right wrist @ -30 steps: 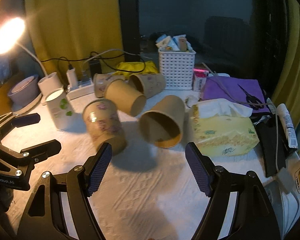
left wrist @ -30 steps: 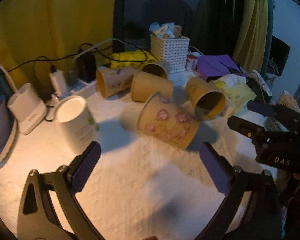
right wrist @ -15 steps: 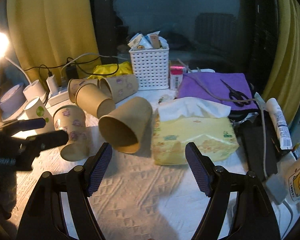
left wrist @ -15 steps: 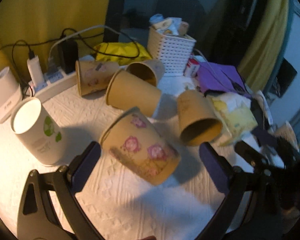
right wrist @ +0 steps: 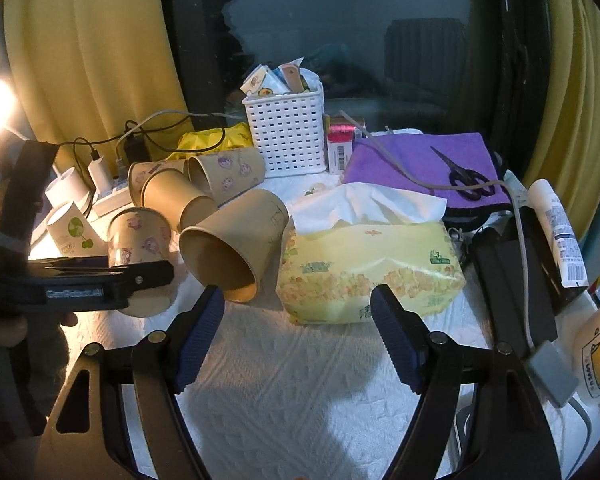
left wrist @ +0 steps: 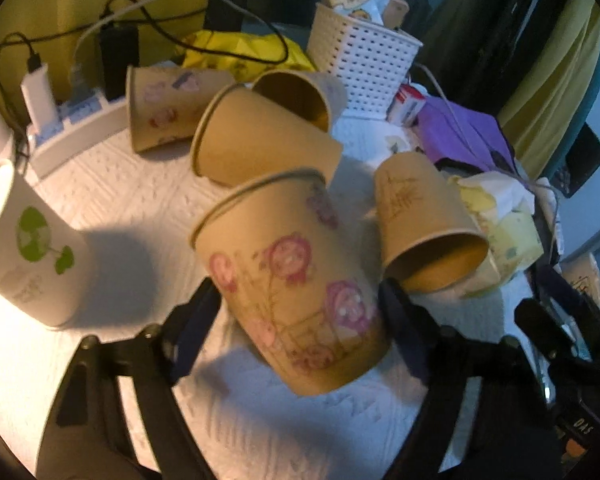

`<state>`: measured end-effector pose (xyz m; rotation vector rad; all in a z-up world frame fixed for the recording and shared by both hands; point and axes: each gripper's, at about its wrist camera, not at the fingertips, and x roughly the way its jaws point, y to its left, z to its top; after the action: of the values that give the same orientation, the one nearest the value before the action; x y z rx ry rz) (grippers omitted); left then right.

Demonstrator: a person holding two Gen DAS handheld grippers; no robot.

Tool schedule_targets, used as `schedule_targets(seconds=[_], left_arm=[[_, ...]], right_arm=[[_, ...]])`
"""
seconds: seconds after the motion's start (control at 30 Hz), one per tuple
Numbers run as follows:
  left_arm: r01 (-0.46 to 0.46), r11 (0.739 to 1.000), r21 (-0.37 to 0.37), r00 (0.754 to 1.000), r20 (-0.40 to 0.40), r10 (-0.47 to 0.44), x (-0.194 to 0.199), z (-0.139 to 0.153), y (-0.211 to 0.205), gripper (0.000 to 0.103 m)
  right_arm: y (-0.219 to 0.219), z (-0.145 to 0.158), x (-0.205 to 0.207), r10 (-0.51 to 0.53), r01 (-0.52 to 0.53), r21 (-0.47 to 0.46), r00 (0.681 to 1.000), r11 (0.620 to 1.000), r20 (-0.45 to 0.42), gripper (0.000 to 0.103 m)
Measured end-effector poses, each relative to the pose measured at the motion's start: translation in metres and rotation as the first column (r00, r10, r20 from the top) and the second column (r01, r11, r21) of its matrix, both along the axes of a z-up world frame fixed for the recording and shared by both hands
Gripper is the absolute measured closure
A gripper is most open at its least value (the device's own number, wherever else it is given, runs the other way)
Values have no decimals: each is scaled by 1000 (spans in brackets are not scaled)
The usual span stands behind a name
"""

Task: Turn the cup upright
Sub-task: 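Grasp the tan floral paper cup with the right gripper and lift it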

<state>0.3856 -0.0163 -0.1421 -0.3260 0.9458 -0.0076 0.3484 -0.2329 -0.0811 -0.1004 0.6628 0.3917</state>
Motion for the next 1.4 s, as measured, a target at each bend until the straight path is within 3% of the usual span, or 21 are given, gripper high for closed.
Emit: schedule_targets(seconds=[0.17,0.7,1.1,1.4], left_arm=[[19,1000,1,1000,-3,-19,-1,1,-2,38],[61,998,6,998,19,-61,-76,33,-8,39],[12,997,-76,1000,18,-11,-171,32,-9,39],[2,991,-133,1000,12,0,-212,24,-29,39]], right_arm=[[0,3,-4,-5,5,5,1000,1000,1,24],[10,15,-45,-3,3,8,1000,1000,19,24],[24,15,-108,22,-22,2,1000,1000,23,24],[14,2,-154,20,-20,-4,1000,1000,-5,24]])
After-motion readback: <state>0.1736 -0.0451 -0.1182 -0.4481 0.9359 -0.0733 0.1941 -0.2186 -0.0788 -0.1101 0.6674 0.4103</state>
